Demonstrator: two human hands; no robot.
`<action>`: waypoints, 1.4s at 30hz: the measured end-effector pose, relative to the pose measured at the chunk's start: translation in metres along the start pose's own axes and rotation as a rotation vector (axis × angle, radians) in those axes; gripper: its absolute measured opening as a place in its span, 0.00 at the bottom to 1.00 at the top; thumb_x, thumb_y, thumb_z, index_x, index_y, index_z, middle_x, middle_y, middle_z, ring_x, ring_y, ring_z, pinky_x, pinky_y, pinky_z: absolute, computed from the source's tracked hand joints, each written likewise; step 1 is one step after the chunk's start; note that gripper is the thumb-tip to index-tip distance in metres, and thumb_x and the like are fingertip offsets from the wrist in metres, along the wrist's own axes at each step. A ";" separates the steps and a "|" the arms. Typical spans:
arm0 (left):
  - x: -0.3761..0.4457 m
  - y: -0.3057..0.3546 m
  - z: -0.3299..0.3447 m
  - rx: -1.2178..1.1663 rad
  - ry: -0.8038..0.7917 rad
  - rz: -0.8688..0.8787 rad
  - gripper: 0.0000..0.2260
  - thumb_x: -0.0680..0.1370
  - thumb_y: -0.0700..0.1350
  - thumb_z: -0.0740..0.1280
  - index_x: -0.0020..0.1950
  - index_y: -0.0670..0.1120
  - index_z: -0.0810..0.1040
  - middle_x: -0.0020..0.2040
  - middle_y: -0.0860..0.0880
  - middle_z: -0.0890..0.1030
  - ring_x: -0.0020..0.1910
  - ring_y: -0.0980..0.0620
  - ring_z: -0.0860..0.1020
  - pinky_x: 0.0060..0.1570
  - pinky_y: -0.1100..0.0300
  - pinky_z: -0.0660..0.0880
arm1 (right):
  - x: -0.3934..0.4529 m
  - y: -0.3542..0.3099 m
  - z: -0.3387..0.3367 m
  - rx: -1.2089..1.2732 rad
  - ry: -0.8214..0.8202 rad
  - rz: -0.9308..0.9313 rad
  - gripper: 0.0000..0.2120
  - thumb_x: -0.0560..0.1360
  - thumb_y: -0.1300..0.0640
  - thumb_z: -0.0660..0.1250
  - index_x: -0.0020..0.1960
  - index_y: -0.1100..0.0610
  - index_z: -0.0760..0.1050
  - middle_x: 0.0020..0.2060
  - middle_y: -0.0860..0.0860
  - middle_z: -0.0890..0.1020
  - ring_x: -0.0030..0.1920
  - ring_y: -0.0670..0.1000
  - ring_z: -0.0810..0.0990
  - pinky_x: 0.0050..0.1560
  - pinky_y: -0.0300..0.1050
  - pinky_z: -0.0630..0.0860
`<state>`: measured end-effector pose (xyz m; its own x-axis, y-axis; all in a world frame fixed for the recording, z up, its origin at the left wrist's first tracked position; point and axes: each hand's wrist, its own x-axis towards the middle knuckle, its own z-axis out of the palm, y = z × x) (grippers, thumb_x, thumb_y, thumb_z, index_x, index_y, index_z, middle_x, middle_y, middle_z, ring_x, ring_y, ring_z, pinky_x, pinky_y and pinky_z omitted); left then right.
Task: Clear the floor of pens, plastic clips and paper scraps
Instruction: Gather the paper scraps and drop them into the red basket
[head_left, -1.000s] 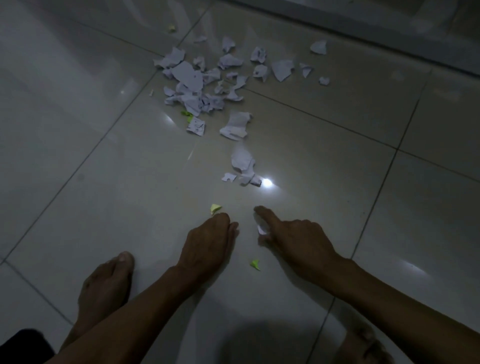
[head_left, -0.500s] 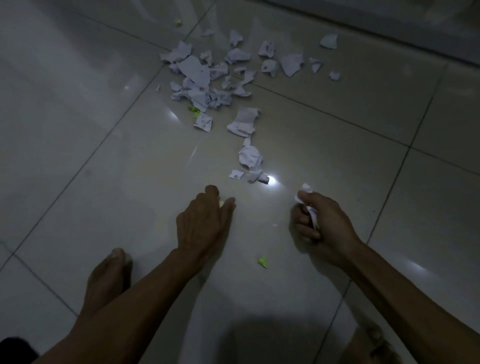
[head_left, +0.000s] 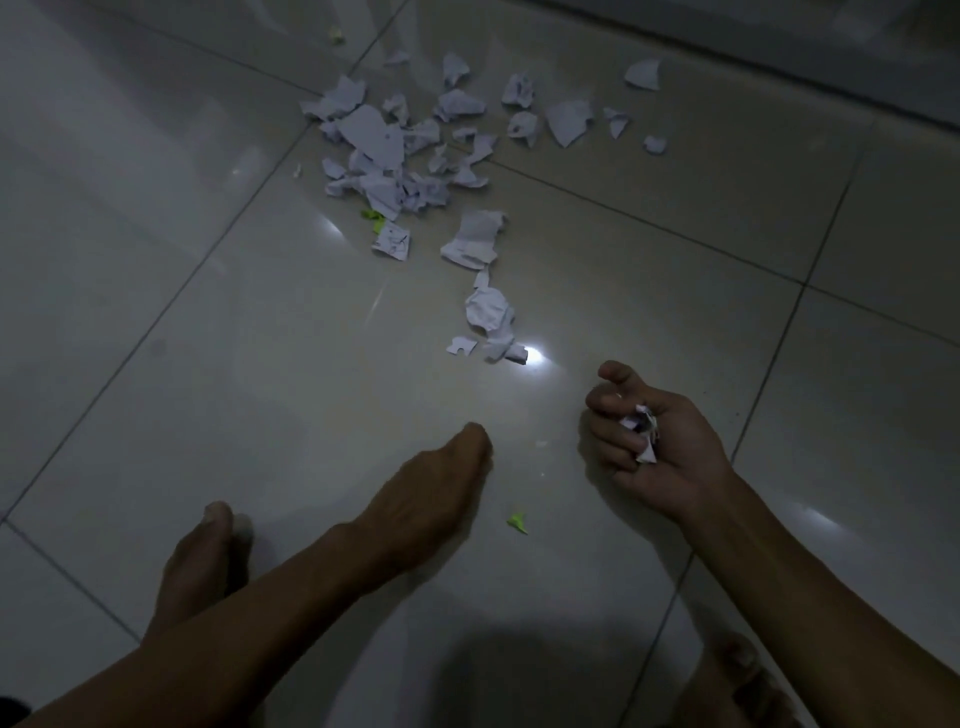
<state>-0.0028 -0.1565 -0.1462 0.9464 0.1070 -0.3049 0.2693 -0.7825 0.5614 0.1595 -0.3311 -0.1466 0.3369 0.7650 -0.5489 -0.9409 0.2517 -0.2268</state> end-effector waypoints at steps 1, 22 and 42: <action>-0.004 0.002 0.003 -0.009 -0.030 0.033 0.05 0.82 0.46 0.51 0.49 0.47 0.63 0.38 0.50 0.72 0.32 0.53 0.69 0.36 0.60 0.61 | 0.000 0.000 -0.001 0.013 -0.023 0.001 0.18 0.56 0.67 0.69 0.45 0.56 0.78 0.28 0.50 0.73 0.20 0.45 0.56 0.23 0.35 0.51; 0.014 0.011 0.014 -0.059 0.435 0.023 0.10 0.82 0.47 0.56 0.41 0.49 0.62 0.27 0.53 0.68 0.25 0.52 0.69 0.27 0.63 0.61 | 0.010 -0.007 0.007 0.157 0.013 0.033 0.20 0.54 0.56 0.85 0.38 0.56 0.77 0.31 0.48 0.72 0.27 0.45 0.69 0.19 0.37 0.59; 0.089 -0.031 -0.053 -0.294 0.524 -0.392 0.20 0.82 0.54 0.57 0.33 0.45 0.67 0.28 0.49 0.71 0.31 0.48 0.73 0.32 0.55 0.64 | 0.067 -0.020 0.062 -0.166 0.102 -0.045 0.13 0.68 0.56 0.75 0.38 0.58 0.71 0.27 0.49 0.66 0.20 0.43 0.63 0.17 0.35 0.61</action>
<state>0.0819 -0.0900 -0.1501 0.7113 0.6849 -0.1583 0.5744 -0.4365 0.6925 0.1988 -0.2475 -0.1289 0.3887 0.6887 -0.6121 -0.9087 0.1769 -0.3781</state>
